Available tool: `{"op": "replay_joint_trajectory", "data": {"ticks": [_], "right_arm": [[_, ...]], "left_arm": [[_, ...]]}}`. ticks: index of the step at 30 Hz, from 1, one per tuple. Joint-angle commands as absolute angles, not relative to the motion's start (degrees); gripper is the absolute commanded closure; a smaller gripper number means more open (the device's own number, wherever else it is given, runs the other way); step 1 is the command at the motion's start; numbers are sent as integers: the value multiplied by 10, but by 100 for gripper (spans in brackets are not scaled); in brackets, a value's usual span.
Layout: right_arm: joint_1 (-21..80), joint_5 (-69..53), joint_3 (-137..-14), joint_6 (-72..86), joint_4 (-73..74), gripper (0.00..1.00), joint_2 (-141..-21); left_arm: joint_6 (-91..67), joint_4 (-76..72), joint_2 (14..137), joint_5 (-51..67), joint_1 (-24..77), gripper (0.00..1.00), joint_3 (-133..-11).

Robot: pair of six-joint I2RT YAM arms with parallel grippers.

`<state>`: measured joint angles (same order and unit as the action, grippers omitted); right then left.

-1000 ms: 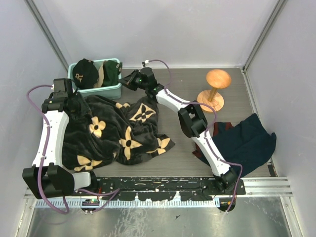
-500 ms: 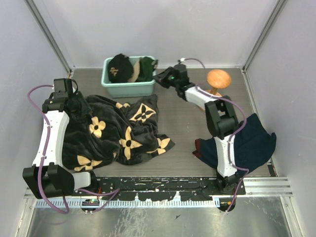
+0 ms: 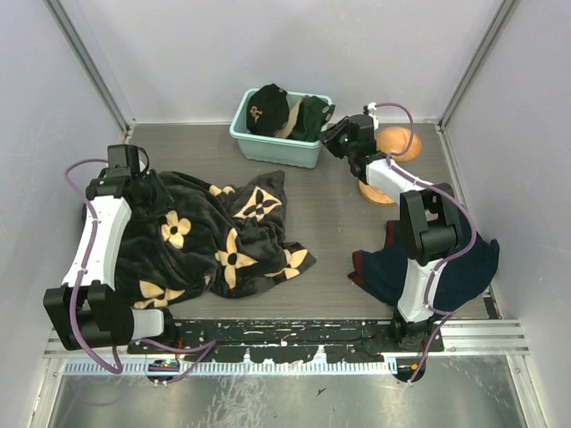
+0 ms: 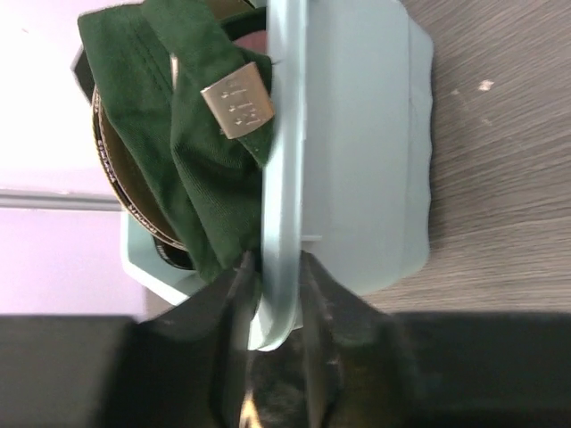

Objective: Stack the hats

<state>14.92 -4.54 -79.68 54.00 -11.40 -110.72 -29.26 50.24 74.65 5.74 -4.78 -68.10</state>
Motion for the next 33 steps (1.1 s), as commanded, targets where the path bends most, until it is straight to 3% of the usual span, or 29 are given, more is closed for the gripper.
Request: {"op": "replay_joint_trajectory", "data": {"ticks": [1, 5, 7, 11, 16, 23, 29, 33], "right_arm": [[155, 3, -817, 472, -95, 59, -1076], [156, 24, -823, 439, -74, 39, -1060], [157, 35, -823, 416, -53, 36, -1042], [165, 75, -786, 368, -19, 35, -974], [186, 111, -736, 313, 20, 36, -886], [269, 93, -700, 282, 78, 43, -853], [362, 58, -655, 288, 115, 43, -856], [416, 59, -636, 296, 117, 43, -866]], "left_arm": [[-306, 503, 732, 77, -33, 56, -668], [-322, 534, 700, 83, -21, 58, -651], [-340, 564, 677, 86, -20, 61, -644], [-395, 626, 645, 87, -19, 75, -621], [-441, 570, 650, 61, -27, 77, -552], [-483, 436, 820, 98, -44, 77, -560], [-441, 432, 1024, 69, -48, 85, -719], [-445, 418, 1117, 61, -49, 85, -824]]}}
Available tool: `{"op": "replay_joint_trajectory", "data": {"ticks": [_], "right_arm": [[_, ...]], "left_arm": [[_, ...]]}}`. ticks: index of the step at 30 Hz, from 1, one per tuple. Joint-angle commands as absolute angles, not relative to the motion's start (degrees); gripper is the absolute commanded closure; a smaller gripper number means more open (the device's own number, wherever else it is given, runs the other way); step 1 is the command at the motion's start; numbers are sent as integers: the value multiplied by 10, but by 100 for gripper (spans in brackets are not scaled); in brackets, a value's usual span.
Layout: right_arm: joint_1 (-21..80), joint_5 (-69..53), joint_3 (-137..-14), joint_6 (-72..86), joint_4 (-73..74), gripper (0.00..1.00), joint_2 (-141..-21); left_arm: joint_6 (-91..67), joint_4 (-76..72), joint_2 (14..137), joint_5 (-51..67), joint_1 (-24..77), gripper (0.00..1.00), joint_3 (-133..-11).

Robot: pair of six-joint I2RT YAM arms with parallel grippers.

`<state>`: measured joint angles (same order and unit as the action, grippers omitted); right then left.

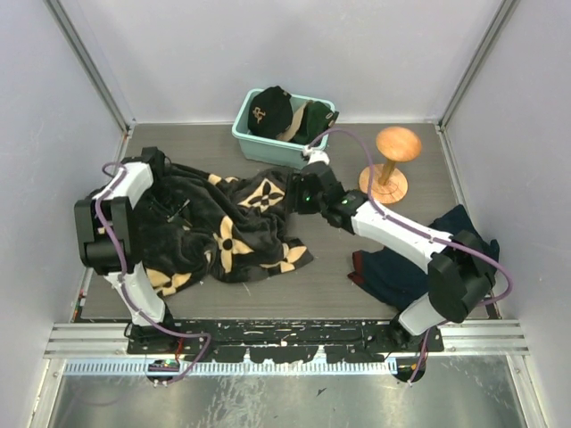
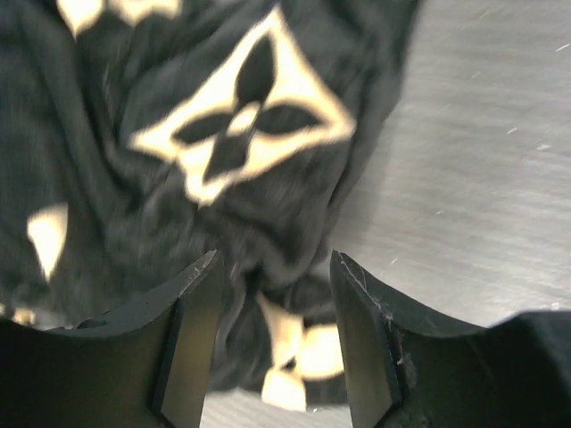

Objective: Stack the hats

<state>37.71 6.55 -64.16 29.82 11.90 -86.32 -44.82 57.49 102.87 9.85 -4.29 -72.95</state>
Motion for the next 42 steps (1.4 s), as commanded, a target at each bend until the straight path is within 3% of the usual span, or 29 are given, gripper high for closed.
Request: {"op": "replay_joint_trajectory", "data": {"ticks": [1, 14, 17, 22, 25, 31, 35, 37, 40, 42], "right_arm": [[431, 61, -635, 299, 116, 43, -872], [509, 76, -707, 328, 102, 42, -1019], [511, 84, -686, 334, 86, 42, -1002], [511, 97, -684, 321, 81, 42, -974], [511, 100, -684, 315, 73, 42, -960], [510, 118, -698, 299, 94, 41, -929], [506, 161, -704, 295, 116, 40, -902], [500, 184, -701, 303, 140, 40, -875], [490, 225, -682, 320, 162, 40, -822], [486, 245, -664, 326, 167, 40, -779]], "left_arm": [[-447, 418, 1141, 60, -50, 84, -872], [-458, 498, 1509, 90, -91, 81, -1484], [-467, 415, 1542, 108, -104, 78, -1535], [-488, 305, 1512, 140, -131, 80, -1500], [-469, 314, 1446, 191, -133, 72, -1453], [-422, 235, 1135, 211, -110, 54, -1119], [-400, 230, 954, 200, -60, 51, -900], [-407, 226, 889, 188, -18, 58, -818], [-432, 195, 848, 167, 64, 85, -726], [-451, 161, 870, 190, 102, 96, -708]]}}
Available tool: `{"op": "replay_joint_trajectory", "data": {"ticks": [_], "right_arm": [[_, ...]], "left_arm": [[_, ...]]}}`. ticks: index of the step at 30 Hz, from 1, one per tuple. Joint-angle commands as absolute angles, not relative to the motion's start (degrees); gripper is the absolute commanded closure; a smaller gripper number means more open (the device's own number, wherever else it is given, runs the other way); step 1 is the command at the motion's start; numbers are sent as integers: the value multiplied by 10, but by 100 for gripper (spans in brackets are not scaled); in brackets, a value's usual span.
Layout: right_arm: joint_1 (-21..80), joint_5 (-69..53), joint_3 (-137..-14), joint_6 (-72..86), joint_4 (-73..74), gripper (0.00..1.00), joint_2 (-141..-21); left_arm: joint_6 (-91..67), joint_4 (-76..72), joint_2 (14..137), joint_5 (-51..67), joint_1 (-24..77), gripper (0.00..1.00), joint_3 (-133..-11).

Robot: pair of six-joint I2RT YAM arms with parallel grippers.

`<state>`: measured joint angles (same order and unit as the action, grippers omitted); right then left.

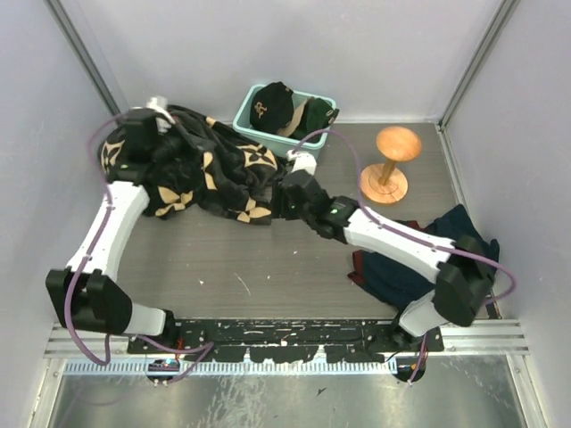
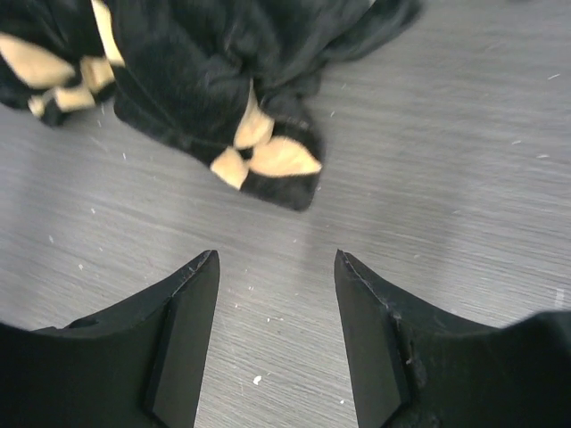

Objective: Stack the hats

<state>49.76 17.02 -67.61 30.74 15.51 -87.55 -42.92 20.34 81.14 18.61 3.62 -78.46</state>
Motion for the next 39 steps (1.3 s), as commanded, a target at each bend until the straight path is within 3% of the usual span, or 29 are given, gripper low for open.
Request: {"op": "replay_joint_trajectory", "data": {"ticks": [1, 10, 17, 24, 28, 36, 39], "right_arm": [[485, 256, -654, 329, 169, 40, -758], [475, 321, -604, 339, 231, 39, -611], [472, 360, -596, 352, 305, 39, -536], [471, 387, -573, 385, 369, 39, -483], [471, 386, -570, 395, 384, 39, -481], [471, 436, -587, 501, 565, 37, -576], [465, 418, -558, 541, 564, 37, -574]], "left_arm": [[-458, 156, 888, 195, 121, 97, -714], [-466, 56, 1121, 208, 234, 98, -868], [-466, 125, 1252, 117, 232, 98, -970], [-466, 265, 1273, -7, 133, 98, -1010], [-373, 313, 1300, -34, 53, 99, -1044], [-302, 517, 1507, -82, -87, 99, -1423], [-340, 482, 1521, -50, -133, 99, -1460]]}}
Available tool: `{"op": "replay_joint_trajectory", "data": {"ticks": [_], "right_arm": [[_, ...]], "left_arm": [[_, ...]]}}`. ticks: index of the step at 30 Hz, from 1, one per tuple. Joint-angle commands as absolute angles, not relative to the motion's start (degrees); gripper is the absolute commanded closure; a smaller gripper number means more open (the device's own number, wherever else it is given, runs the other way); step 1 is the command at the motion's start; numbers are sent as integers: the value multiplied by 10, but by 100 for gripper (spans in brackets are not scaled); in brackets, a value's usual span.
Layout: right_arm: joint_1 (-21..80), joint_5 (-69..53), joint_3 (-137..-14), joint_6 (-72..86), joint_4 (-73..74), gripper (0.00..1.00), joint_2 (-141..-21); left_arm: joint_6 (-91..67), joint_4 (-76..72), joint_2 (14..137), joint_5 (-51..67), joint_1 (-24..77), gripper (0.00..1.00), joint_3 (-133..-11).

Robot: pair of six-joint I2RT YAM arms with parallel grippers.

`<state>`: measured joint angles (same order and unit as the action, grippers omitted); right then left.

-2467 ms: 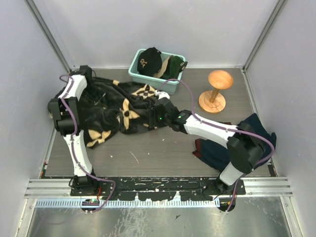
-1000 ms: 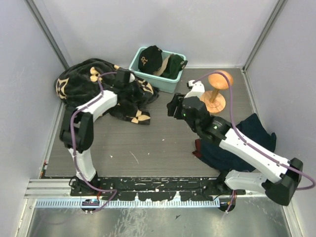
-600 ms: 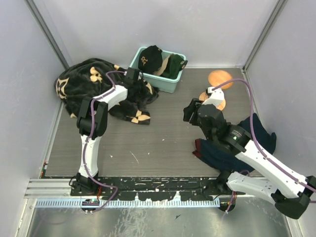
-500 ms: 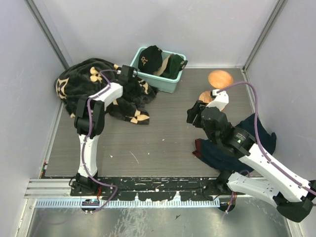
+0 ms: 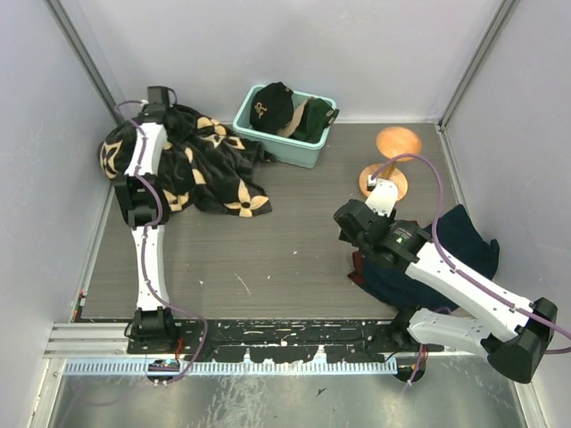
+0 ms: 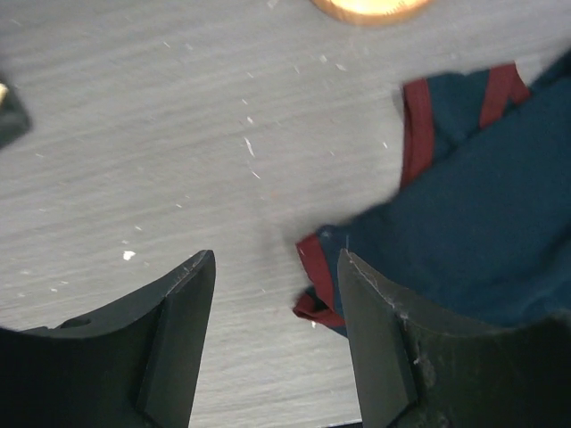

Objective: Stack the hats

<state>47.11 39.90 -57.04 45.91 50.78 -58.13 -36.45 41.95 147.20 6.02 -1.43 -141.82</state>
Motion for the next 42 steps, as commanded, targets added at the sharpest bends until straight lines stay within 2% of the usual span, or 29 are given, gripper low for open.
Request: {"op": "replay_joint_trajectory", "data": {"ticks": [1, 4, 6, 9, 12, 15, 20, 23, 26, 27, 30, 33, 42], "right_arm": [[462, 405, -548, 541, 552, 37, -571], [460, 378, -533, 541, 527, 37, -577], [459, 373, -537, 538, 525, 37, -589], [459, 377, -547, 530, 518, 37, -599], [455, 372, -549, 519, 497, 37, -602], [453, 364, -549, 514, 486, 37, -607], [451, 348, -544, 507, 465, 37, -605], [450, 347, -543, 502, 457, 36, -599], [448, 347, -539, 495, 450, 37, -590], [447, 345, -538, 494, 449, 36, -587], [446, 342, -533, 491, 446, 36, -575], [446, 339, -525, 490, 445, 36, -563], [443, 359, -527, 492, 472, 36, -521]], "left_arm": [[-349, 476, 1518, -36, -141, 99, -1458], [-341, 449, 1495, 0, -135, 99, -1452], [-319, 436, 1449, 15, -118, 99, -1406], [-288, 414, 1332, 40, -80, 99, -1292], [-270, 365, 1212, 65, -42, 92, -1145], [-268, 324, 1115, 90, -3, 89, -1021], [-287, 344, 1024, 142, 57, 85, -933], [-312, 317, 990, 153, 104, 86, -868], [-329, 291, 1002, 155, 150, 97, -828], [-332, 271, 1013, 150, 160, 98, -819], [-349, 210, 1065, 133, 174, 99, -823], [-352, 213, 1160, 121, 173, 99, -896], [-319, 416, 1383, -42, 126, 100, -1177]]}}
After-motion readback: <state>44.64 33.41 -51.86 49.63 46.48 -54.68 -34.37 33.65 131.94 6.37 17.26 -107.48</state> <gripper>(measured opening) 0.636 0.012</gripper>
